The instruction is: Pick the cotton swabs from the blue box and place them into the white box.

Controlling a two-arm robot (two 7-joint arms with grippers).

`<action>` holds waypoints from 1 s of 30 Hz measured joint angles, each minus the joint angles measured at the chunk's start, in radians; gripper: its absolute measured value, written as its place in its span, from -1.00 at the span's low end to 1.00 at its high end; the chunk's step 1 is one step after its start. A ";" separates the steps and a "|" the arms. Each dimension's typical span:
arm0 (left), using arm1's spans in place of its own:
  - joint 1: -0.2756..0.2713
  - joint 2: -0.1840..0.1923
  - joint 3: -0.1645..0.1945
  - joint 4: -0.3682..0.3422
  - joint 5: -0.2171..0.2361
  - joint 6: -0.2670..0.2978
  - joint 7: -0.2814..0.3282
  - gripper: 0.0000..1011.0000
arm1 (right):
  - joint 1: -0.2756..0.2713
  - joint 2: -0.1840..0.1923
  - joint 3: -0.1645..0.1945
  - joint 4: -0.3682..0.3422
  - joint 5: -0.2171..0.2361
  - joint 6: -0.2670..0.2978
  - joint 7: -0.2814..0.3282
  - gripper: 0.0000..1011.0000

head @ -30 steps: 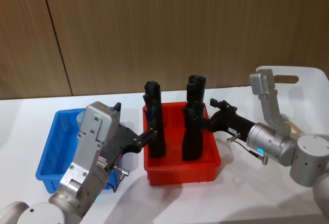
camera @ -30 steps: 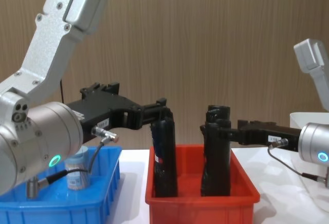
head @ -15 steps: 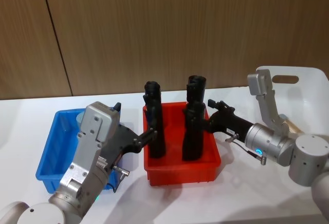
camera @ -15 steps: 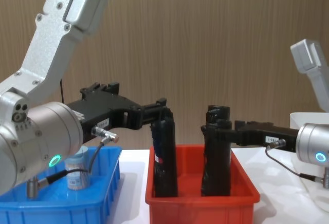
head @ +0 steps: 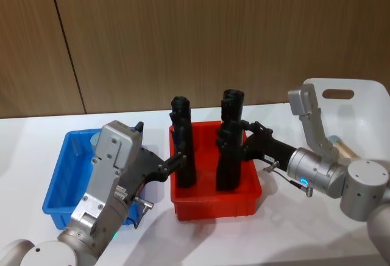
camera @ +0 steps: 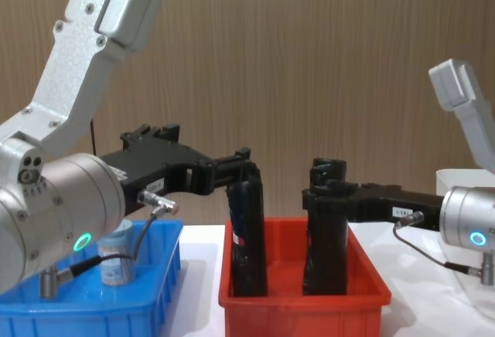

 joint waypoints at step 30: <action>0.000 0.000 0.000 0.000 0.000 0.000 0.000 0.99 | -0.018 0.004 -0.013 -0.040 0.016 -0.018 0.010 -0.08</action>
